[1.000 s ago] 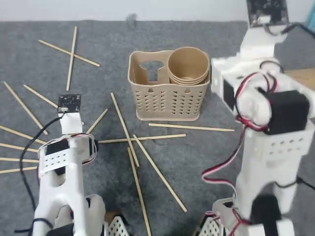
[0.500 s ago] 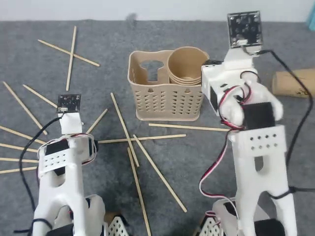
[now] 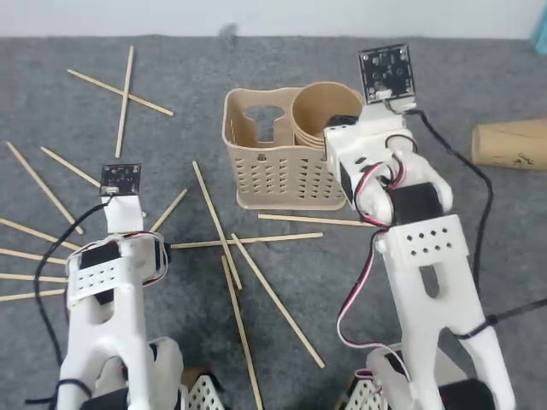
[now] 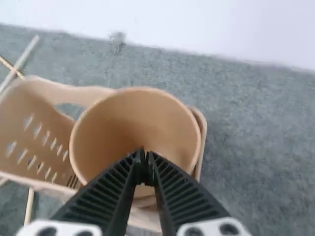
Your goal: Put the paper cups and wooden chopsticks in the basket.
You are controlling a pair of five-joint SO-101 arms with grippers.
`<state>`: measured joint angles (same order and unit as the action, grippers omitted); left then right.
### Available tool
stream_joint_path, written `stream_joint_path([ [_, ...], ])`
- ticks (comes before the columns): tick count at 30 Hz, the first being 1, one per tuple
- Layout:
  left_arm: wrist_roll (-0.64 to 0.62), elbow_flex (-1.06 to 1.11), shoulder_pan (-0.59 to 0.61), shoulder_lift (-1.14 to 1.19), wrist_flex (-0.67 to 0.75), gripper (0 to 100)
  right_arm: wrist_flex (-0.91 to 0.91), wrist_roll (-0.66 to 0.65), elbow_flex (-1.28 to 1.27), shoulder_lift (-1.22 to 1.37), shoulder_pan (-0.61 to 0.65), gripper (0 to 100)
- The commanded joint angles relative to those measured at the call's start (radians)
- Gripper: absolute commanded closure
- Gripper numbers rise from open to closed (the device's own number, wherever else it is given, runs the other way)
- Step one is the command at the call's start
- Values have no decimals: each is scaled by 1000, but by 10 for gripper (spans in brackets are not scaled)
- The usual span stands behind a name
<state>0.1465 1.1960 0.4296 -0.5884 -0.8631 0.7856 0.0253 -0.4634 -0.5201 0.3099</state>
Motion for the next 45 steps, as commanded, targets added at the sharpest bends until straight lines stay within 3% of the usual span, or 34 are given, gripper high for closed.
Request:
stream_joint_path([
  [1, 6, -8, -2, -31, 20, 816, -33, -25, -35, -51, 4, 990],
  [8, 6, -8, -2, -31, 20, 816, -19, -21, 72, -117, -1, 989],
  [11, 6, -8, -2, -31, 20, 816, 65, -20, 198, -188, -67, 989],
  [14, 6, -8, -2, -31, 20, 816, 176, -25, 316, -220, -193, 989],
  [19, 6, -8, -2, -31, 20, 816, 246, -26, 367, -159, -516, 989],
  [24, 6, -7, -2, -31, 20, 816, 226, -26, 381, 56, -754, 991],
  [30, 6, -5, -2, -31, 20, 816, 142, -17, 520, 401, -905, 991],
  [37, 6, -5, -2, -31, 20, 816, 139, -11, 896, 852, -955, 991],
  [45, 6, -5, -2, -31, 20, 816, 269, 127, 1435, 1290, -952, 991],
])
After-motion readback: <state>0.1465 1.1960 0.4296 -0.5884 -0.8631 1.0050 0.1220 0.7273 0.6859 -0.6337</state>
